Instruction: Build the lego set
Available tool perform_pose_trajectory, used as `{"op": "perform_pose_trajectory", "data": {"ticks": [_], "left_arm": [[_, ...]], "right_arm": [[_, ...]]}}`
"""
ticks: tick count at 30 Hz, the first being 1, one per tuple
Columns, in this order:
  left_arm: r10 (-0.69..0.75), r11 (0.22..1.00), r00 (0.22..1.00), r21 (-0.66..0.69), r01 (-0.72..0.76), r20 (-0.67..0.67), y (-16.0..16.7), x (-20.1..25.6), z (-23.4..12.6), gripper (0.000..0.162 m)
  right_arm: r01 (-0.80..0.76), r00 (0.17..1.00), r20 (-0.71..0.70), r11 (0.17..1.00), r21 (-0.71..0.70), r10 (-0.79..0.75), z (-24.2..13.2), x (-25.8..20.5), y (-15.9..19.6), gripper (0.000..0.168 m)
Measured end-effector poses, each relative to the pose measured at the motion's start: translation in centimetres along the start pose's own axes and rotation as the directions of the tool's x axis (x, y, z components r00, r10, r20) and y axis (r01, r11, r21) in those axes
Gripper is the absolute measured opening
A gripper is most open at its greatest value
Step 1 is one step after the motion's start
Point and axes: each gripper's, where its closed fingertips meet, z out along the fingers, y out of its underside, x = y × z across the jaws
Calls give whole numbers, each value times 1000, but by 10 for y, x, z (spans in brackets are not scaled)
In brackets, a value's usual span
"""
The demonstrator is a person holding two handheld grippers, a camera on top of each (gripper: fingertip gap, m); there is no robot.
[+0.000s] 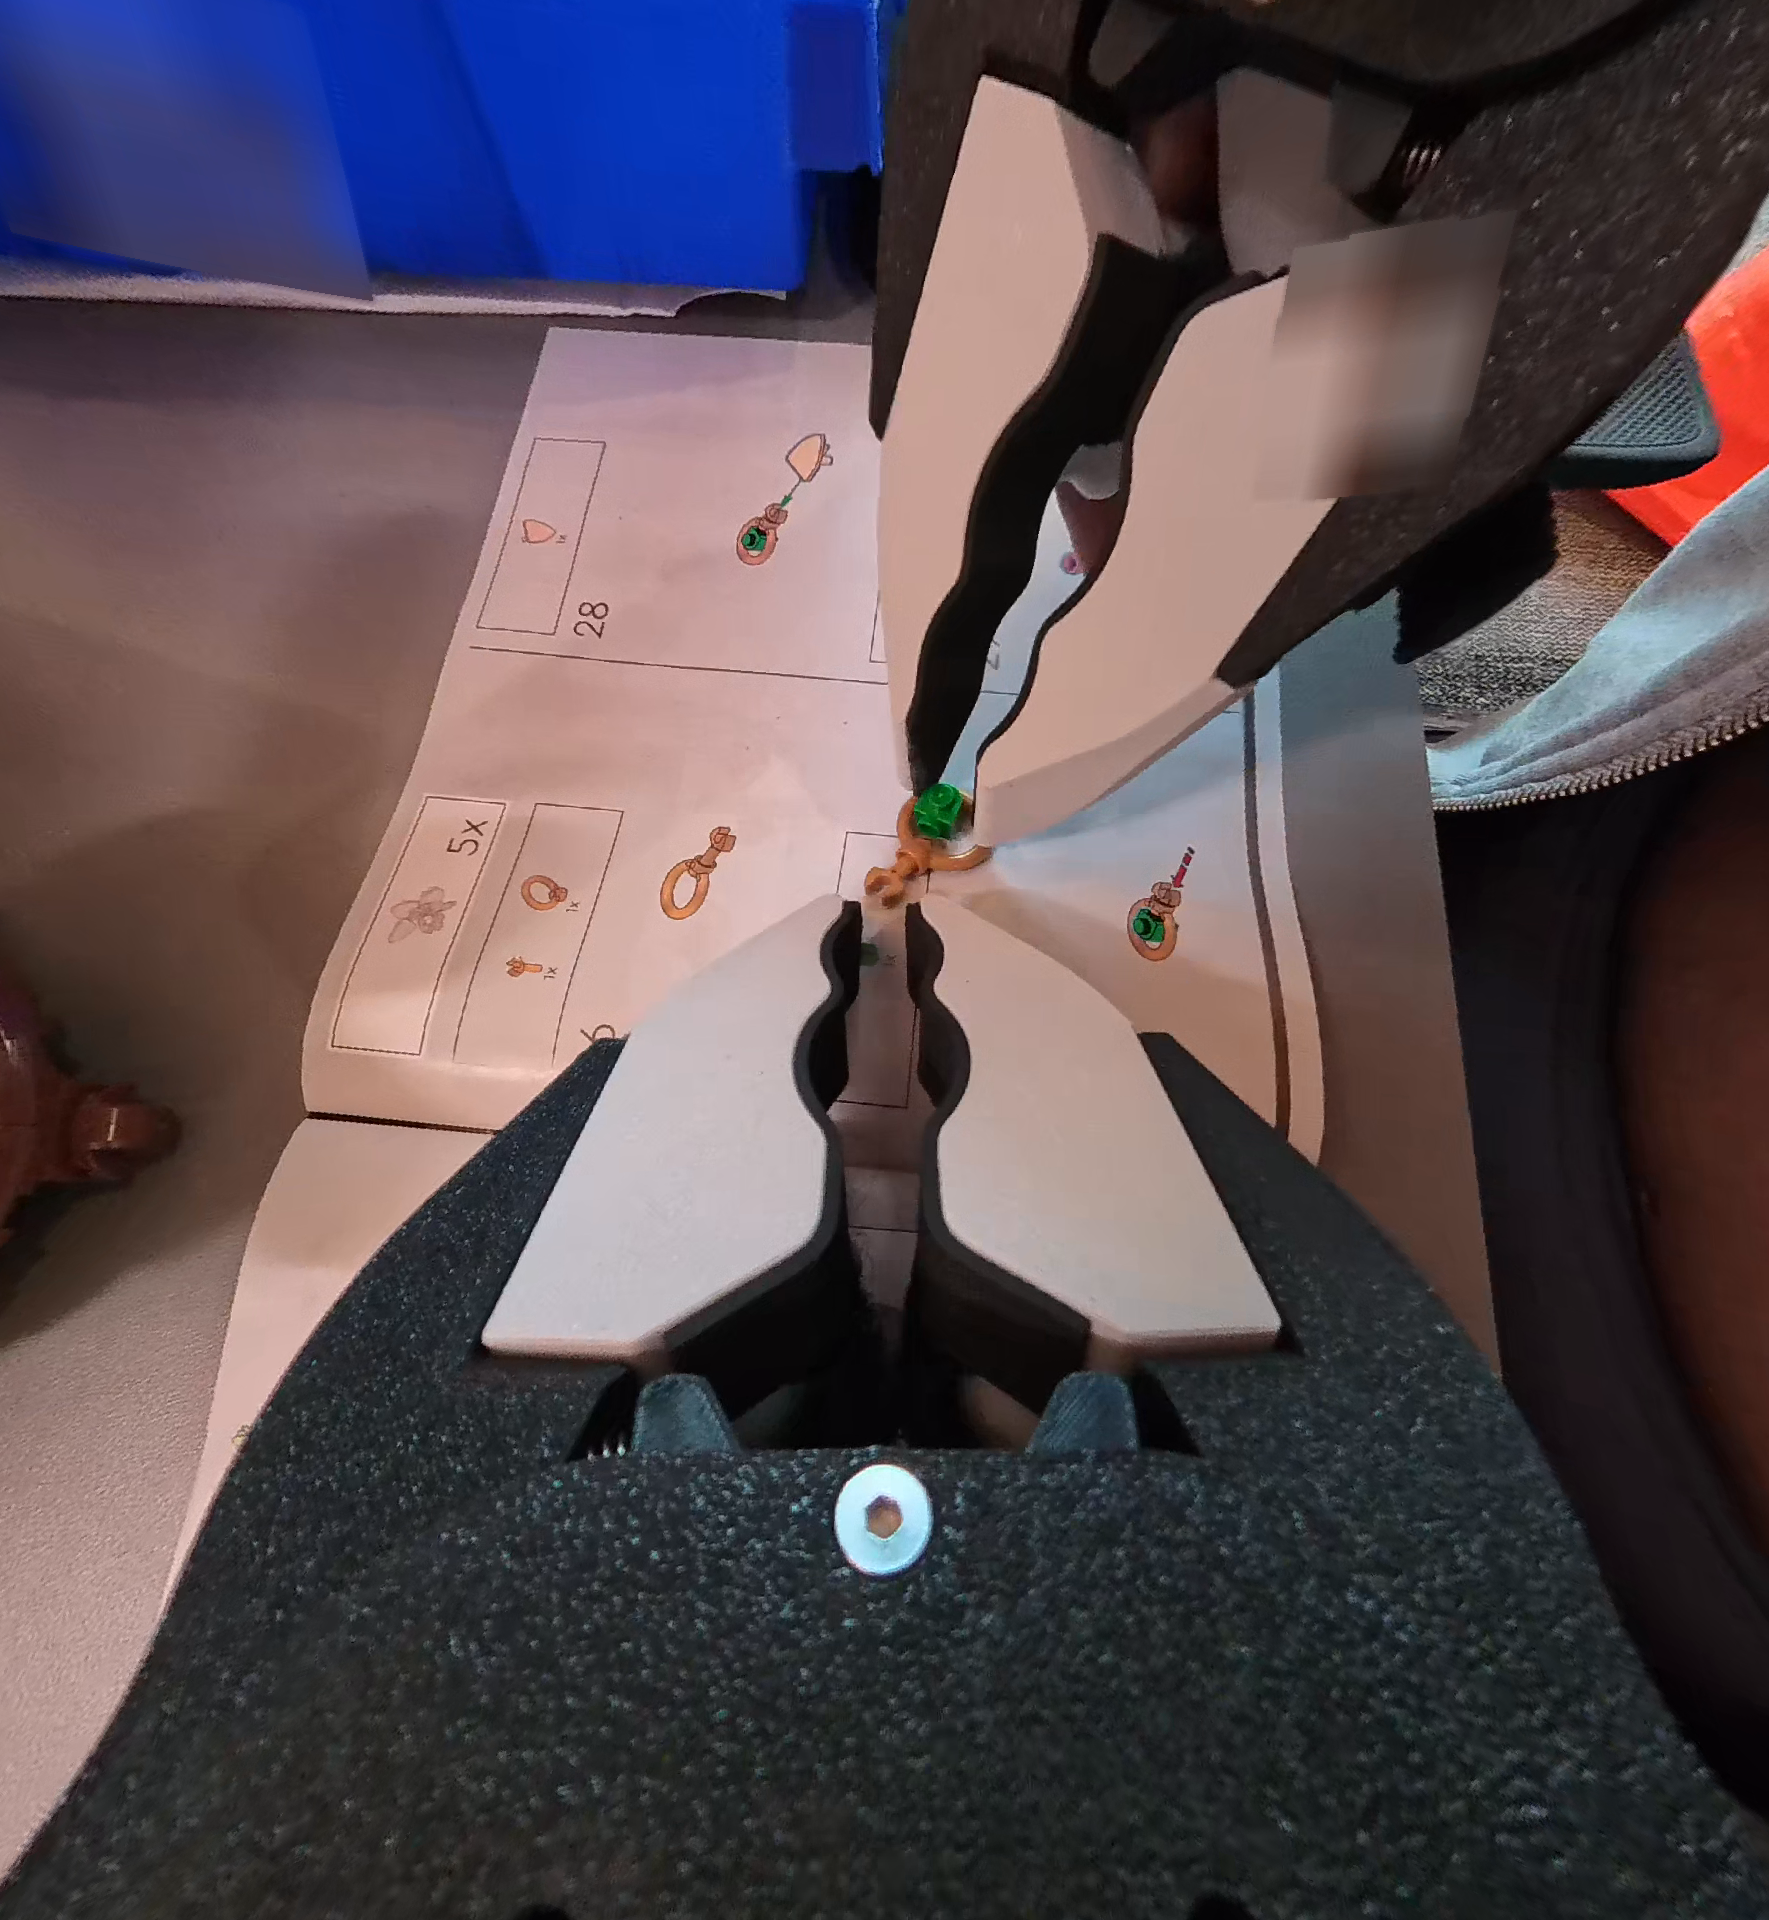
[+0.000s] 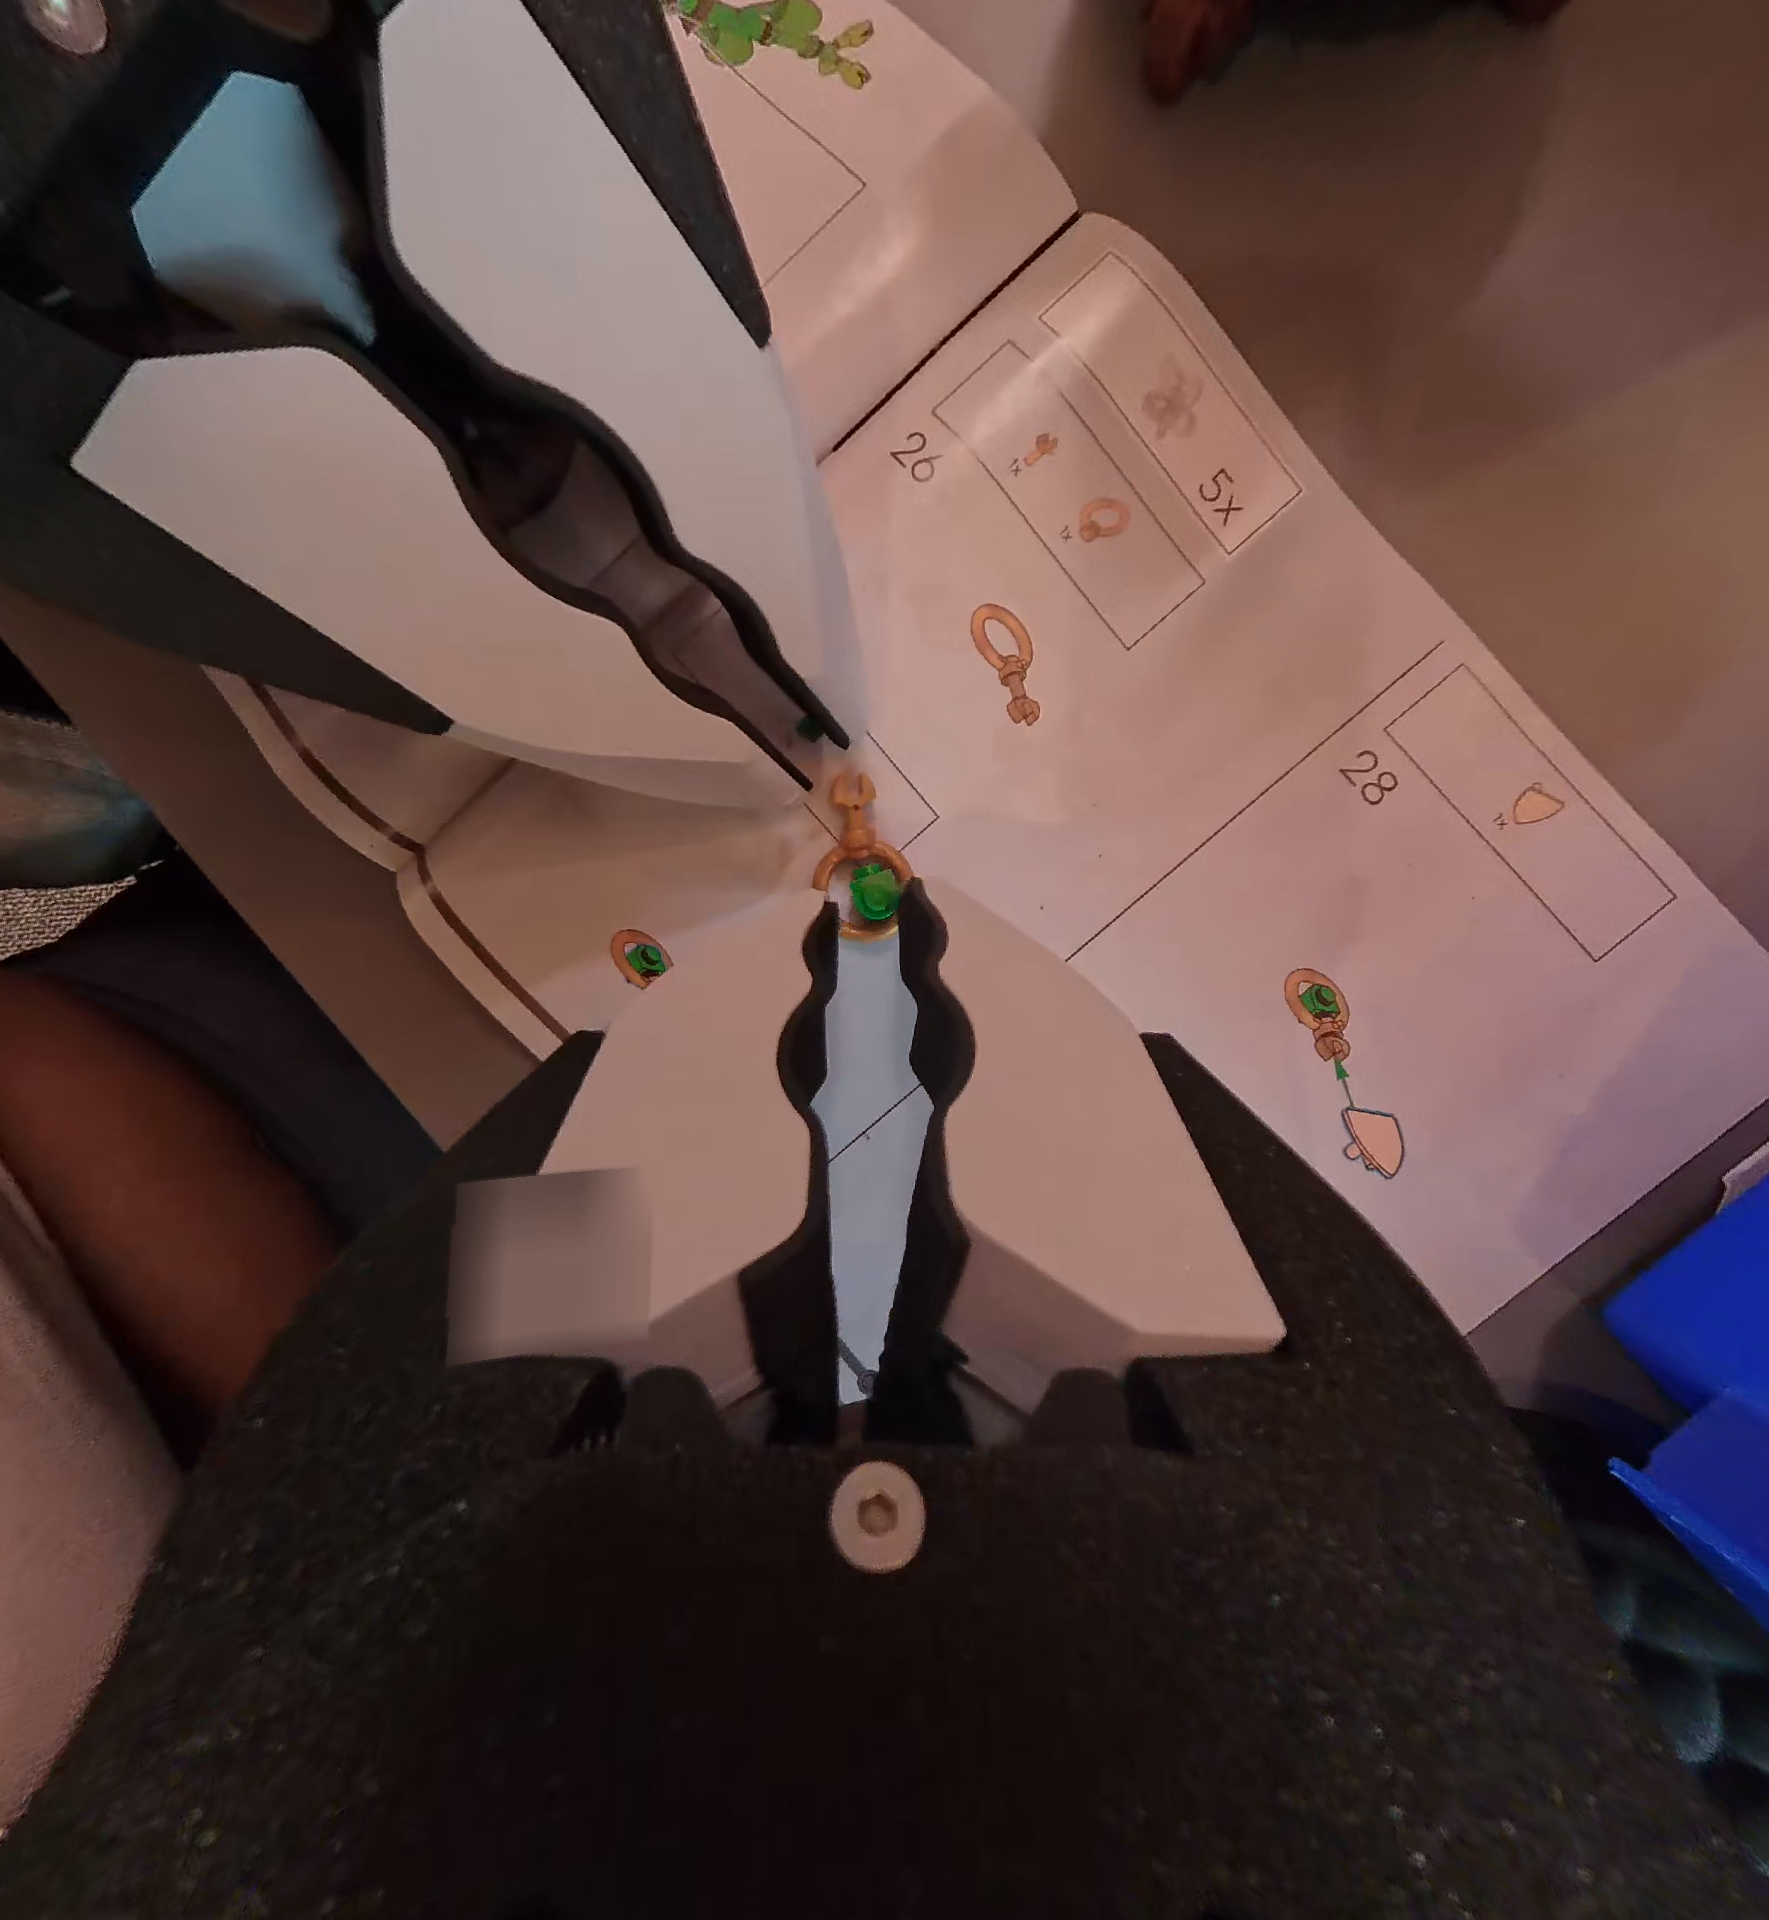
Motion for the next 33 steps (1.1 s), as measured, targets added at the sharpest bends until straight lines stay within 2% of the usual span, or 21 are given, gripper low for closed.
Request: {"op": "perform_pose_trajectory", "data": {"ticks": [7, 12, 16, 22, 25, 33], "left_arm": [[12, 1000, 1000, -2, -12, 4, 0, 0, 1, 8], [22, 997, 1000, 67, -22, 7, -13, 1, -3, 7], [15, 999, 1000, 52, -16, 16, -9, -2, -3, 7], [13, 1000, 1000, 24, -13, 10, -4, -1, 0, 7], [11, 1000, 1000, 3, -11, -5, -1, 0, 2, 7], [18, 999, 1000, -36, -19, -14, 4, 4, 6, 6]], "right_arm": [[-14, 1000, 18, 1000, 5, 14, -2, -5, -1, 13], [-8, 1000, 17, 1000, -9, 8, -1, -5, 2, 17], [13, 1000, 15, 1000, -9, -13, -1, -6, 4, 16], [117, 993, 15, 993, 1, -117, -8, -5, 6, 15], [173, 985, -23, 983, 61, -172, -9, -1, 2, 7], [144, 989, -25, 980, 138, -142, -9, 3, 5, 8]]}}
